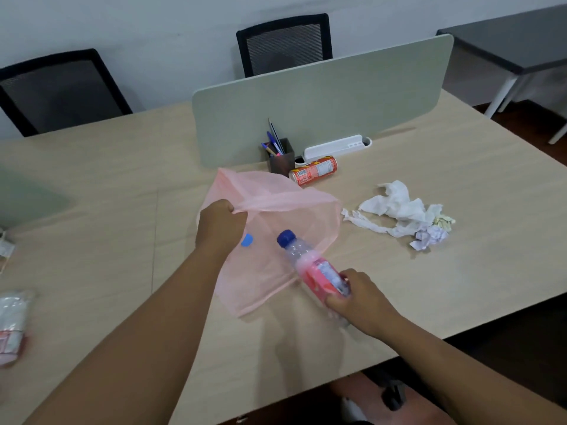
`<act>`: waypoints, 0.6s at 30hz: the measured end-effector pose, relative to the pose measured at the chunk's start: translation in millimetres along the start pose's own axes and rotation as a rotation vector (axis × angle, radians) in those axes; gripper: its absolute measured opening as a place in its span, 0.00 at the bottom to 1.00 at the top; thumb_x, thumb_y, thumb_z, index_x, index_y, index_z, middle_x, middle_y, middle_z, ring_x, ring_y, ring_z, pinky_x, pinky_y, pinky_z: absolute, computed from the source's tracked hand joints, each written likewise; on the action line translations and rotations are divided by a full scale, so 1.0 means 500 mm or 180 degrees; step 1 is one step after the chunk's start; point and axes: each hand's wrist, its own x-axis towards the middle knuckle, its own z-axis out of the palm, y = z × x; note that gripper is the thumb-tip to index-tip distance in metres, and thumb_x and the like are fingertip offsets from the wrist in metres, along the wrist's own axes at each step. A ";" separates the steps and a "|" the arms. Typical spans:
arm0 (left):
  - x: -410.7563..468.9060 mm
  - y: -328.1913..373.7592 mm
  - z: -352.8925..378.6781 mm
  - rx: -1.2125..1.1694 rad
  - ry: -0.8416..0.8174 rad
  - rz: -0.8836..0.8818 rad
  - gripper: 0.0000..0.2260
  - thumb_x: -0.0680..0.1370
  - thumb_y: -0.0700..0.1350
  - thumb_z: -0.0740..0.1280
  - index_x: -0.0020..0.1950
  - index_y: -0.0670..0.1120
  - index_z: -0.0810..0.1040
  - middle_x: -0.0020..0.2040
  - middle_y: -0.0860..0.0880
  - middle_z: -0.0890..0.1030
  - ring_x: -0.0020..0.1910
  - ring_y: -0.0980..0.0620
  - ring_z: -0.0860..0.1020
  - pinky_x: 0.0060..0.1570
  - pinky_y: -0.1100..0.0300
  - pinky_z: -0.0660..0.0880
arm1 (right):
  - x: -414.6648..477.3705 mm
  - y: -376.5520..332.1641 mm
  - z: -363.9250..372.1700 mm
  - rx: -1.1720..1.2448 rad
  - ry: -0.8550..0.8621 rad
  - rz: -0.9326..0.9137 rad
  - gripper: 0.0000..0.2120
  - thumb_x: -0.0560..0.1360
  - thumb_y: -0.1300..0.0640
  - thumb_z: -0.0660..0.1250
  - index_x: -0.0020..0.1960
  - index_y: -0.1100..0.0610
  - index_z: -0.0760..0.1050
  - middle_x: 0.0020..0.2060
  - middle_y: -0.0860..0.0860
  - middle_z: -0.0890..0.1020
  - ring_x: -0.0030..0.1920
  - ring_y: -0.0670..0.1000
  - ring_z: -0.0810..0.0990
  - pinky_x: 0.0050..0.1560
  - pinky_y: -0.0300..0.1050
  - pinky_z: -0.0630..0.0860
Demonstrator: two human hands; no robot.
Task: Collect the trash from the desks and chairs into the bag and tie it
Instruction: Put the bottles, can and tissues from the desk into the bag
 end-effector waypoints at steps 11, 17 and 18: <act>-0.015 -0.099 -0.062 -0.0256 -0.0133 0.0002 0.10 0.72 0.45 0.65 0.41 0.37 0.76 0.35 0.42 0.77 0.32 0.46 0.71 0.32 0.54 0.71 | 0.099 -0.192 0.149 0.1417 0.0069 0.0324 0.31 0.75 0.55 0.68 0.75 0.57 0.62 0.70 0.56 0.69 0.66 0.56 0.71 0.60 0.45 0.71; 0.001 -0.113 -0.051 -0.0185 -0.0265 0.0131 0.11 0.73 0.45 0.65 0.39 0.37 0.75 0.32 0.44 0.74 0.31 0.46 0.70 0.30 0.56 0.69 | 0.085 -0.123 0.086 0.1159 0.0453 0.0474 0.25 0.75 0.54 0.69 0.70 0.56 0.68 0.65 0.55 0.73 0.58 0.52 0.74 0.57 0.46 0.74; 0.002 -0.107 -0.041 -0.0201 -0.0291 0.0130 0.10 0.73 0.45 0.66 0.39 0.37 0.75 0.31 0.45 0.74 0.30 0.46 0.70 0.30 0.56 0.69 | 0.089 -0.104 0.059 0.1035 0.0543 0.0507 0.24 0.75 0.53 0.69 0.69 0.56 0.69 0.64 0.55 0.73 0.57 0.52 0.75 0.54 0.47 0.75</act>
